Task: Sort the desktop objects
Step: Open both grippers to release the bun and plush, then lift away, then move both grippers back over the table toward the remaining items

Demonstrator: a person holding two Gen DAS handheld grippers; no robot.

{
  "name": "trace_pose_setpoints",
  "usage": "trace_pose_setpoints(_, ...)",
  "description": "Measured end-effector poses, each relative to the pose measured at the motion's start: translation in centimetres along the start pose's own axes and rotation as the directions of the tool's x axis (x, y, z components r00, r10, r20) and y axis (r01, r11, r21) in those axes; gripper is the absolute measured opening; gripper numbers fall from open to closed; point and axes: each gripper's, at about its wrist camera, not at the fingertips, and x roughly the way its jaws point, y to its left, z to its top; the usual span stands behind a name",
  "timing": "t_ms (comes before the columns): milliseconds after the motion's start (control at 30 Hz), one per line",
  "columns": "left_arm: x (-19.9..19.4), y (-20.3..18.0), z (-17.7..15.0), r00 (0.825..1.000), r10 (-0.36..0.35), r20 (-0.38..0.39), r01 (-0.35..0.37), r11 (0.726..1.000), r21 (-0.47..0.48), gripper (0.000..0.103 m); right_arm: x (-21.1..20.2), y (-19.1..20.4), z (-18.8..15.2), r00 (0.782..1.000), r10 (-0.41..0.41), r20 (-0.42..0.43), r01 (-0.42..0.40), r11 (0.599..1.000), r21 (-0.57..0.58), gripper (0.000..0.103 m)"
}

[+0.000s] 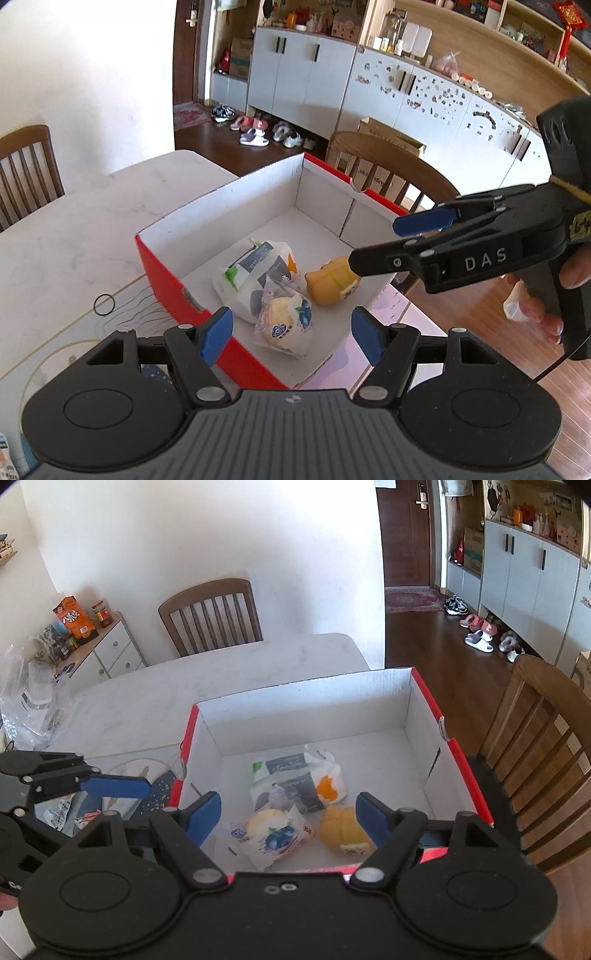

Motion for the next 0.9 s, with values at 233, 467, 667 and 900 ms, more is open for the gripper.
trace_pose_setpoints(233, -2.9, 1.2, -1.7, 0.999, 0.021, 0.045, -0.020, 0.999, -0.026, 0.070, -1.0, 2.3, -1.3, 0.999, -0.002, 0.053, 0.003, 1.000, -0.009, 0.082)
trace_pose_setpoints(467, -5.2, 3.2, -3.9, 0.998, 0.023, 0.054, -0.019, 0.998, -0.058, 0.070, -1.7, 4.8, -2.8, 0.996, -0.007, 0.084, 0.008, 1.000, -0.009, 0.082)
trace_pose_setpoints(667, -7.4, 5.1, -5.8, 0.997, 0.024, 0.074, -0.017, 0.996, -0.084, 0.076, -1.9, 6.9, -4.2, 0.995, -0.006, 0.100, 0.006, 1.000, -0.002, 0.085)
trace_pose_setpoints(900, -9.6, 7.5, -8.2, 0.996, 0.035, 0.082, -0.025, 0.992, -0.123, 0.079, -1.9, 9.5, -5.8, 0.994, -0.010, 0.112, 0.009, 1.000, 0.006, 0.089)
